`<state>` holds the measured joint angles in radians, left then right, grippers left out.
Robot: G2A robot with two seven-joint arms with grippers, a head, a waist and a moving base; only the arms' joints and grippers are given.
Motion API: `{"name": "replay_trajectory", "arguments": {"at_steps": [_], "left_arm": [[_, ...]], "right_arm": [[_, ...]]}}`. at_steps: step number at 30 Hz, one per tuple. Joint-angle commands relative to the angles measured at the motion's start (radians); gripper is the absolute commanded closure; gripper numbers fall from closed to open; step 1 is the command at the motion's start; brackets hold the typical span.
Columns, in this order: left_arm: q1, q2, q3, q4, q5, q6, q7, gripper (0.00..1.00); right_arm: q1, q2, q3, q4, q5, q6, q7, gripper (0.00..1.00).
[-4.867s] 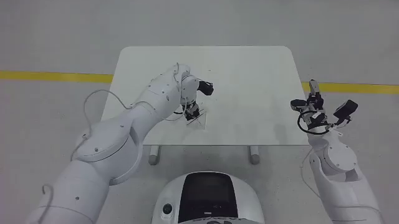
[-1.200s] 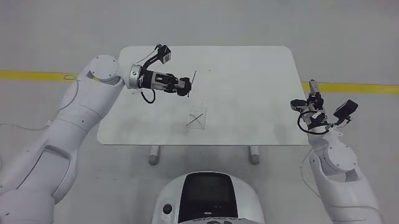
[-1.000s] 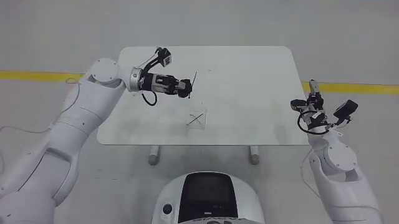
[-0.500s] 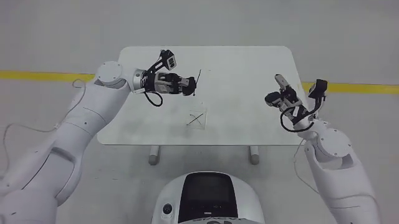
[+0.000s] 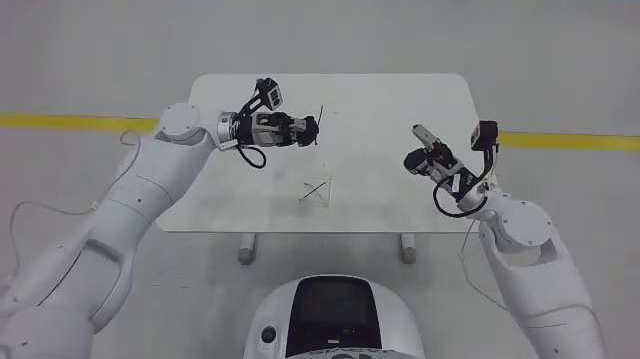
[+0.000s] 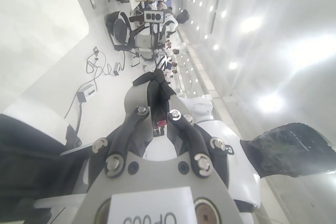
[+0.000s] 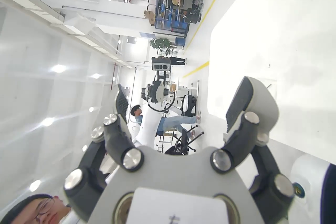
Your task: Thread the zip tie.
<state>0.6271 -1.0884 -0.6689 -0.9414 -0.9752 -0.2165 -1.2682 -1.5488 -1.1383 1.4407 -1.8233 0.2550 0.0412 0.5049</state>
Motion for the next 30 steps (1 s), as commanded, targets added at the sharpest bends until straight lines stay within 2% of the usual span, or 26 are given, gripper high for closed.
{"name": "replay_trajectory", "arguments": {"at_steps": [1, 4, 12, 13, 16, 21, 26, 28, 30], "left_arm": [[0.012, -0.003, -0.008, -0.002, -0.019, 0.006, 0.031, 1.00], [0.027, -0.008, -0.013, -0.007, -0.030, 0.012, 0.082, 1.00], [0.026, -0.008, -0.012, -0.008, -0.020, 0.013, 0.086, 1.00], [0.033, -0.009, -0.016, -0.011, -0.033, 0.018, 0.102, 1.00], [0.058, -0.010, -0.029, -0.026, -0.068, 0.047, 0.143, 1.00], [0.097, -0.022, -0.049, -0.034, -0.168, 0.104, 0.211, 1.00], [0.115, -0.036, -0.048, -0.028, -0.200, 0.155, 0.282, 1.00], [0.116, -0.041, -0.046, -0.024, -0.189, 0.162, 0.317, 1.00], [0.115, -0.042, -0.046, -0.025, -0.183, 0.160, 0.322, 1.00]], "right_arm": [[0.013, -0.004, -0.033, -0.005, -0.012, -0.019, -0.010, 0.00], [0.026, -0.010, -0.085, -0.009, -0.045, -0.055, -0.031, 0.00], [0.027, -0.010, -0.087, -0.009, -0.055, -0.060, -0.036, 0.00], [0.027, -0.010, -0.087, -0.009, -0.055, -0.060, -0.036, 0.00], [0.029, -0.013, -0.113, -0.017, -0.097, -0.088, -0.058, 0.00], [0.054, -0.032, -0.222, 0.012, -0.141, -0.135, -0.139, 0.00], [0.091, -0.050, -0.285, 0.041, -0.132, -0.154, -0.216, 0.00], [0.105, -0.056, -0.302, 0.049, -0.136, -0.151, -0.243, 0.00], [0.111, -0.056, -0.306, 0.047, -0.148, -0.152, -0.242, 0.00]]}}
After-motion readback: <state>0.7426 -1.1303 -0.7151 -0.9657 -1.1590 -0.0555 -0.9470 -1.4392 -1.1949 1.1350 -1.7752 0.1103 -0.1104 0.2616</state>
